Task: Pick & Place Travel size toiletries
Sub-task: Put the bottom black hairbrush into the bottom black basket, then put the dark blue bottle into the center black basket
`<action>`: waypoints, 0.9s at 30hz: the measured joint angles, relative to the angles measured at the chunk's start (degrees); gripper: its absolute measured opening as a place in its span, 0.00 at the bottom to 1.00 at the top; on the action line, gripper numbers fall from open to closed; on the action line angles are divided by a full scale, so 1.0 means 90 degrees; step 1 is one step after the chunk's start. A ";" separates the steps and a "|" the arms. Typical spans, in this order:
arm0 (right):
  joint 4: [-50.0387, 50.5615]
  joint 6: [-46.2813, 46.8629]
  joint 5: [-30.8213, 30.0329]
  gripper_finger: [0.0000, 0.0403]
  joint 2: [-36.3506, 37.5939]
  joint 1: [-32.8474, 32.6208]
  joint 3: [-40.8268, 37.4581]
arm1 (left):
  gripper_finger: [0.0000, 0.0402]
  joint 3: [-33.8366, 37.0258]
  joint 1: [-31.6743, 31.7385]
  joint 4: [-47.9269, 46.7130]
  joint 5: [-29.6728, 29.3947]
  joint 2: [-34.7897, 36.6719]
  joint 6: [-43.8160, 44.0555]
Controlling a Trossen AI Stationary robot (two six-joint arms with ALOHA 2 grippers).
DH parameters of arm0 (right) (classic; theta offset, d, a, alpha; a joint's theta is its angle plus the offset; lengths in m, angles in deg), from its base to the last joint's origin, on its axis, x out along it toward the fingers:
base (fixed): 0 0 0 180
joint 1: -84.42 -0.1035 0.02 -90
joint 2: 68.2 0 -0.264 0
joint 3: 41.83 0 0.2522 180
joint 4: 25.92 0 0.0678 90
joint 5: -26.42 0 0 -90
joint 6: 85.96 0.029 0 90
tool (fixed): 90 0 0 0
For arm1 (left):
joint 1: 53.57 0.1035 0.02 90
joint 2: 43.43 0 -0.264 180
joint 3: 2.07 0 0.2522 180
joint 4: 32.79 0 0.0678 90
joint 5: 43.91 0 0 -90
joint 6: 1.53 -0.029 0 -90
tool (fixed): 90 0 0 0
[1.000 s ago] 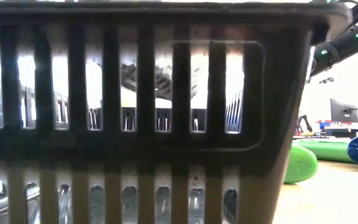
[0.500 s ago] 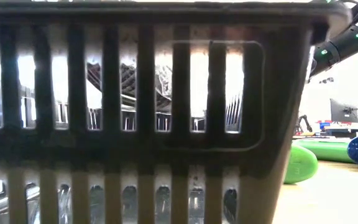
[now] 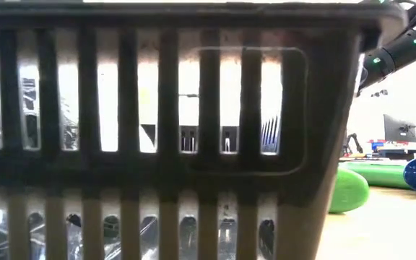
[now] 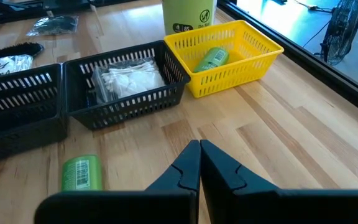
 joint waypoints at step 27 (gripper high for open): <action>-0.0252 -0.0032 -0.0002 0.01 -0.0002 0.0000 0.0000 | 0.27 0.0000 0.1847 0.1232 -0.1257 0.0000 -0.4082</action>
